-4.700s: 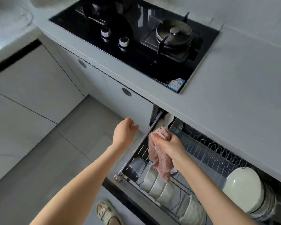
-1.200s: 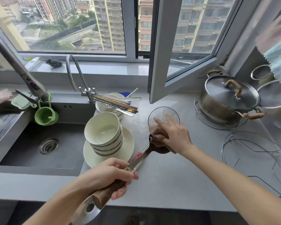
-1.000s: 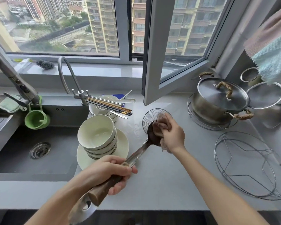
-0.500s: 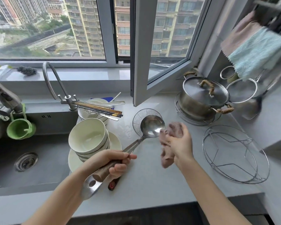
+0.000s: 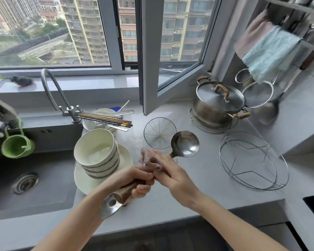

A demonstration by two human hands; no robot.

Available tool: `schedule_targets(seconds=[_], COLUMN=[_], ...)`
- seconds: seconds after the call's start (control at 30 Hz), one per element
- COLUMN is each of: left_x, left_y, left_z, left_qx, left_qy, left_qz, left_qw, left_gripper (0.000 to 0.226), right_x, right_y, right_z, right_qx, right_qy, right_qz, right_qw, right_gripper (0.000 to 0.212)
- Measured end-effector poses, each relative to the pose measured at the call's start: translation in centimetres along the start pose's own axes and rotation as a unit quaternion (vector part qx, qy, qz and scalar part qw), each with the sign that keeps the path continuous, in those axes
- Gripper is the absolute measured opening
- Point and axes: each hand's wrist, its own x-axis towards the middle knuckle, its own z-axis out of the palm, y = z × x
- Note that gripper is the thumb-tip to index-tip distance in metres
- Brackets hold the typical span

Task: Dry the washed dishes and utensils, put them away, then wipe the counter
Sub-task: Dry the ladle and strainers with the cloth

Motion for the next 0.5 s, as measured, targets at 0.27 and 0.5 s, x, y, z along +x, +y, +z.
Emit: schedule_targets(seconds=[0.27, 0.5], left_x=[-0.2, 0.4], left_y=[0.7, 0.9], left_z=[0.3, 0.7], left_qx=[0.007, -0.033], left_qy=[-0.078, -0.152], left_qz=[-0.014, -0.011], left_qw=[0.997, 0.988], left_gripper=[0.013, 0.043], right_x=[1.1, 2.8], right_y=[2.3, 0.1], right_z=[-4.3, -4.3], right_qx=[-0.148, -0.178], right_qy=[0.055, 0.152], right_qz=[0.011, -0.123], right_qw=[0.987, 0.964], right_gripper=[0.045, 0.039])
